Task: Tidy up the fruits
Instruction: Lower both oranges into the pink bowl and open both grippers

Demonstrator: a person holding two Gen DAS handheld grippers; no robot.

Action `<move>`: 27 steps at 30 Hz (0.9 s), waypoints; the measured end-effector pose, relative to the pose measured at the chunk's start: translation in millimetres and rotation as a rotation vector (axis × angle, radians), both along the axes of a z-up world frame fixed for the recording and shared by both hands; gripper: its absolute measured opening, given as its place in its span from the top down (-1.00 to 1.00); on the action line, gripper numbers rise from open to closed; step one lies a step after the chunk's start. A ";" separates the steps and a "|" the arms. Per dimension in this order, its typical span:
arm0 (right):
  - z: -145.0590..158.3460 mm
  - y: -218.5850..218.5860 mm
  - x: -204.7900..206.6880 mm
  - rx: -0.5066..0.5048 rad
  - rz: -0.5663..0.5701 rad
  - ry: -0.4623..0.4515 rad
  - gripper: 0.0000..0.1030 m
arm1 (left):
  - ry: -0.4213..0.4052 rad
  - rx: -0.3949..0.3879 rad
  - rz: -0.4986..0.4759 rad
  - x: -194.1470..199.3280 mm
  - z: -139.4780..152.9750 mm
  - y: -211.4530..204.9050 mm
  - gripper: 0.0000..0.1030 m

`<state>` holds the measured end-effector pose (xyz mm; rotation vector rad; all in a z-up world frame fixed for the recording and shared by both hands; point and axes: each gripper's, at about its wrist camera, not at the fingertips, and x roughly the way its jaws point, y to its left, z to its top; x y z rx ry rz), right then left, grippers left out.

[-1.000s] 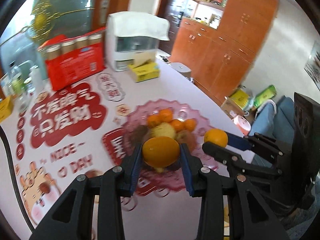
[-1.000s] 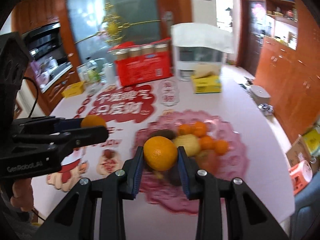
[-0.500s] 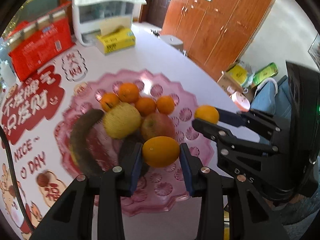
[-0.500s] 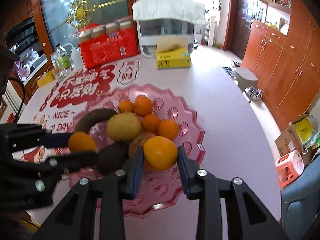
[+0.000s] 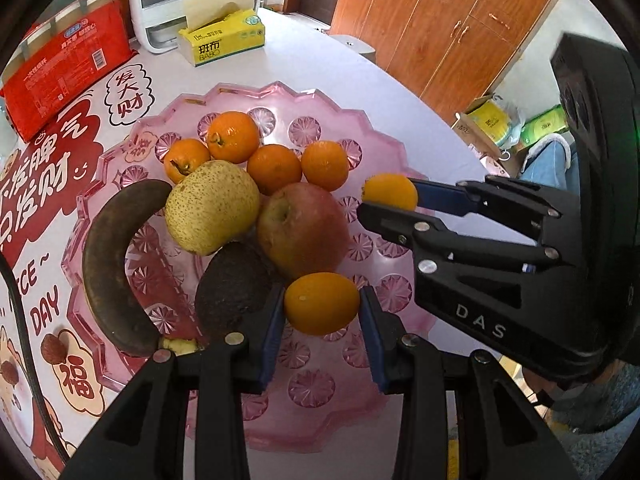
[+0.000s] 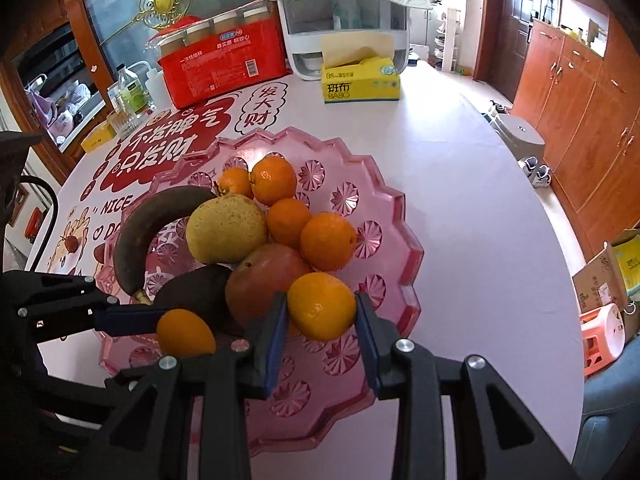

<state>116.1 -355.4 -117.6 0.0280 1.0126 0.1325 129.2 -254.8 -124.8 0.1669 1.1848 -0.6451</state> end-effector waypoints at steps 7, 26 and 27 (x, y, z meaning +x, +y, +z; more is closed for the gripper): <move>-6.4 -2.8 8.9 0.031 0.013 0.021 0.32 | 0.000 0.037 0.000 -0.8 -2.7 -0.9 0.31; 1.8 -8.2 8.8 0.075 -0.040 -0.002 0.05 | 0.003 0.042 -0.004 -2.3 4.5 3.8 0.01; 2.5 -8.5 7.9 0.077 -0.042 -0.004 0.05 | -0.001 0.043 -0.005 -3.1 5.9 3.9 -0.01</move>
